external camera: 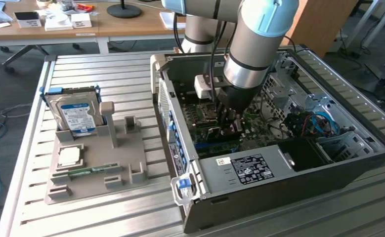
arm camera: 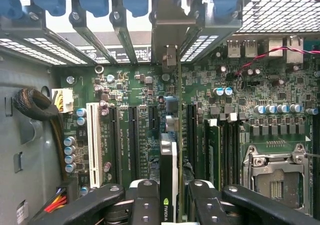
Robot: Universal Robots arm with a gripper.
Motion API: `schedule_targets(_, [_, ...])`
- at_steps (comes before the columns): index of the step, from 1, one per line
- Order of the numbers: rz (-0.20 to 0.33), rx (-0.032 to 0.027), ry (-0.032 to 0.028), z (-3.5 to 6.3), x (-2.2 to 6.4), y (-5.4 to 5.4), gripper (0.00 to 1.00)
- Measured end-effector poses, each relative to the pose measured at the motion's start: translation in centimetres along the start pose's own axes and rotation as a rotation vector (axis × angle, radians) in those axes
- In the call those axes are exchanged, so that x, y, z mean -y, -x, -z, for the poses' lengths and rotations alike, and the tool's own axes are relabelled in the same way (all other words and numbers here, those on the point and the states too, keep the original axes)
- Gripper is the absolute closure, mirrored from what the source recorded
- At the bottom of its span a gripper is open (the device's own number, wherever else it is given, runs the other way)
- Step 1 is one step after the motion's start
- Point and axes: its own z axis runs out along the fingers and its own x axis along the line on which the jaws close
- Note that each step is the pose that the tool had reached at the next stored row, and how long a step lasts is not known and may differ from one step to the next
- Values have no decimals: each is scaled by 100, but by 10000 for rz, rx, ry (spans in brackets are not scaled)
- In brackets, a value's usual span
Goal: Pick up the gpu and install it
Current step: 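Insert the gpu into the slot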
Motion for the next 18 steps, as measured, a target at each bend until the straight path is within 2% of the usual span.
schedule_targets(6, [136,-4,7,0,0,0,73])
schedule_targets(7, [158,19,-1,-8,1,2,73])
schedule_targets(10, [173,3,-1,-7,1,1,73])
schedule_targets(16, [186,-3,-76,-35,-11,-3,73])
schedule_targets(18, [188,-4,-85,-37,-18,-3,73])
